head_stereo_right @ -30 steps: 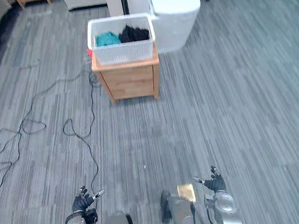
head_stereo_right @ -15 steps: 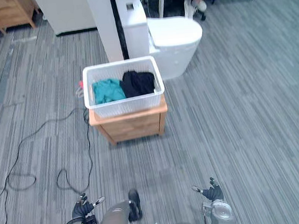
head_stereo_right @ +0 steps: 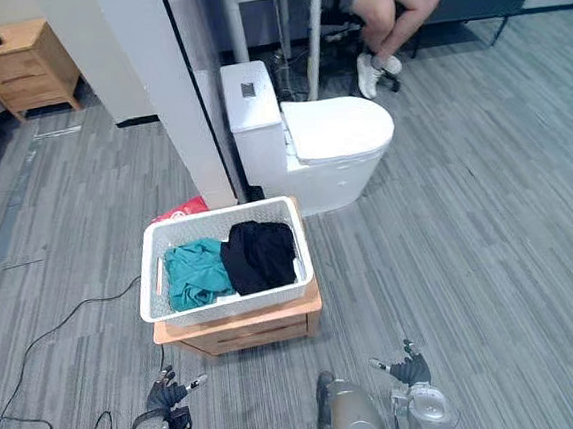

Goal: Pick up the laundry basket with both hands and put the clothes into the washing machine.

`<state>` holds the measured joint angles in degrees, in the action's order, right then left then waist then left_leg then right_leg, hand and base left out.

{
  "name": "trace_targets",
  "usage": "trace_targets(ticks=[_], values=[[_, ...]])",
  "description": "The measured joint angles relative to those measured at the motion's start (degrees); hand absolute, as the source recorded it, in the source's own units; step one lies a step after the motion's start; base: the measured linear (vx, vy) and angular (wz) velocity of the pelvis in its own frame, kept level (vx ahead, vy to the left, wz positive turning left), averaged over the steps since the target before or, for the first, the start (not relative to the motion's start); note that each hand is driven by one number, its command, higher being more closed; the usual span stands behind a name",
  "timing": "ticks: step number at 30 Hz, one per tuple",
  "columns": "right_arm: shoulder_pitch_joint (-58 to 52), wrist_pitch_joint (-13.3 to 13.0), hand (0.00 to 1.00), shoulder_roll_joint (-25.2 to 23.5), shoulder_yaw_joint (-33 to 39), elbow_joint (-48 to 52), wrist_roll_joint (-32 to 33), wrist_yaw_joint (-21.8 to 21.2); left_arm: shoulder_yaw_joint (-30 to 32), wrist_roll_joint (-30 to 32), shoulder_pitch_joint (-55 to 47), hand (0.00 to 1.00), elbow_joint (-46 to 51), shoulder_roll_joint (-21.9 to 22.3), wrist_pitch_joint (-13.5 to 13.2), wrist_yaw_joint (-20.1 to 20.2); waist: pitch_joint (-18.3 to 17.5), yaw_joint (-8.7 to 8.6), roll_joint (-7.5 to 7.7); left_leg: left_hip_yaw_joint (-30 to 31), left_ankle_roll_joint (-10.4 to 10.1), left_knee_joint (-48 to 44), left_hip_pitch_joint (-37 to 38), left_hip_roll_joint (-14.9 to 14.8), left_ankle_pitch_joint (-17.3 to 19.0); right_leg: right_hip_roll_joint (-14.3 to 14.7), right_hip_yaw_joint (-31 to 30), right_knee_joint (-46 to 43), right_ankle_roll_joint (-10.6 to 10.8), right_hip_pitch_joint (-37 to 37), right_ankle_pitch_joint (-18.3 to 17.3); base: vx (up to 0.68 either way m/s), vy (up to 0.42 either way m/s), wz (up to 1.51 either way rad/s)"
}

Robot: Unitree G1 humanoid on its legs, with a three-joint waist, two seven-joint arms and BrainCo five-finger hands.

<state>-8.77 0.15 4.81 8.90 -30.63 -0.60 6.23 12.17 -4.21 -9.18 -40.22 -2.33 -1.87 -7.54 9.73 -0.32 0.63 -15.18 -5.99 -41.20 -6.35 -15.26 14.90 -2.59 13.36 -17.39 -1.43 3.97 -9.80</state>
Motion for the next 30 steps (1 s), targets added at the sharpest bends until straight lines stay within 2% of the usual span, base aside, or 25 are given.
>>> trace_targets(ticks=[1, 2, 3, 4, 5, 8, 14, 19, 22, 24, 27, 30], values=[[0.15, -0.01, 0.0, 0.04, 0.46, 0.43, 0.01, 0.04, 0.37, -0.18, -0.1, 0.0, 0.18, 0.0, -0.01, -0.05, 0.01, 0.23, 0.0, -0.18, 0.07, 3.19, -0.09, 0.2, 0.04, 0.0, -0.09, 0.42, 0.13, -0.39, 0.07, 0.31, 0.054, -0.12], [0.72, 0.0, 0.0, 0.05, 1.09, 0.58, 0.02, 0.14, 1.46, -0.39, -0.1, 0.0, 0.26, -0.02, 0.0, -0.11, -0.16, 0.84, -0.28, -0.43, 0.01, 11.28, 0.22, 0.77, -0.09, -0.02, -0.38, 0.84, 0.22, -0.84, 0.12, 0.25, 0.105, -0.17], [0.9, 0.0, 0.0, 0.15, 2.02, 0.71, 0.03, 0.22, 2.03, -1.09, 0.23, 0.0, 0.31, -0.02, 0.0, -0.16, -0.6, 1.18, -1.01, 0.46, -0.05, 20.97, 1.14, 2.11, -2.75, 0.04, -0.68, 0.96, 0.7, -0.95, 0.13, 0.23, 0.123, -0.15], [0.85, 0.0, 0.0, 0.27, 2.24, 0.97, 0.03, 0.26, 2.07, -1.62, 0.24, 0.0, 0.48, 0.0, -0.04, -0.22, -0.9, 1.15, -1.54, 0.9, 0.71, 25.39, 1.35, 2.66, -6.71, 0.34, -0.71, 1.26, 1.19, -1.0, 0.13, 0.27, 0.177, -0.17], [1.03, 0.31, 0.0, -0.53, 2.53, 2.19, 0.11, 0.25, 2.84, -2.39, 0.18, 0.0, 0.69, -0.65, -0.01, -0.22, -1.43, 1.27, -0.95, 0.88, -0.03, 29.34, 2.85, 4.34, -10.11, -0.41, -1.62, 1.9, 2.81, -1.28, 0.02, 0.21, 0.147, -0.01], [-0.92, -0.07, 0.0, -0.66, 2.56, 7.74, 0.11, 0.36, 3.9, -2.48, -0.33, 0.0, 4.1, -1.13, -0.08, -0.22, -1.9, 0.9, -0.21, 0.59, 0.7, 34.07, 5.83, 7.17, -10.96, -2.69, -1.61, 4.0, 4.29, -3.11, 0.0, 0.14, 0.124, 0.06], [0.95, -0.65, 0.0, 0.6, 2.27, 9.04, 0.14, 0.32, 5.02, -2.42, -0.14, 0.0, 6.02, -5.55, -0.91, -0.3, -2.77, 0.98, -0.5, -0.28, 1.55, 38.69, 8.62, 10.03, -11.51, -3.55, -2.57, 8.11, 6.17, -4.84, 1.1, 0.09, 0.094, -0.04], [5.25, -1.53, 0.0, 3.5, -1.57, 7.29, 0.23, 0.16, 3.89, -2.04, 1.65, 0.0, 5.68, -8.11, -0.88, -1.51, -2.76, 0.97, -0.62, -0.41, 1.72, 39.32, 8.25, 10.09, -11.62, -3.15, -3.37, 10.34, 6.28, -4.68, 2.46, 0.03, 0.015, -0.11], [10.8, -1.63, 0.0, 5.77, -4.78, 3.79, 0.28, 0.1, 0.46, -1.01, 6.14, 0.0, 2.87, -9.42, -0.88, -1.83, -2.29, 1.03, -1.46, -0.81, 2.41, 39.54, 5.87, 10.13, -12.18, -2.9, -4.39, 11.68, 6.11, -2.36, 4.43, -0.05, 0.031, -0.16], [16.3, -1.77, 0.0, 6.54, -6.99, 1.01, 0.53, 0.12, -1.48, 0.07, 11.07, 0.0, 0.37, -9.91, -0.88, -2.68, -0.72, 1.07, -2.12, -1.42, 3.12, 39.72, 2.07, 10.19, -13.55, -2.84, -5.41, 11.67, 5.8, 1.75, 6.38, -0.1, 0.046, -0.19], [24.2, -1.69, 0.0, 7.0, -10.69, -3.59, 0.85, 0.36, -3.18, 0.21, 17.27, 0.0, -2.21, -11.2, -0.85, -3.72, 3.27, 1.03, -2.19, -2.39, 3.84, 38.17, -2.16, 10.14, -14.42, -2.99, -6.86, 11.22, 5.93, 6.15, 8.13, -0.17, 0.031, -0.21], [31.1, -1.5, 0.0, 7.25, -13.59, -9.1, 0.85, 1.09, -4.83, 0.24, 21.87, 0.0, -4.48, -12.46, -0.83, -3.99, 6.07, 1.05, -2.11, -2.54, 4.38, 36.19, -5.85, 10.05, -14.78, -3.31, -7.62, 8.8, 6.02, 10.31, 8.39, -0.16, 0.006, -0.07]])
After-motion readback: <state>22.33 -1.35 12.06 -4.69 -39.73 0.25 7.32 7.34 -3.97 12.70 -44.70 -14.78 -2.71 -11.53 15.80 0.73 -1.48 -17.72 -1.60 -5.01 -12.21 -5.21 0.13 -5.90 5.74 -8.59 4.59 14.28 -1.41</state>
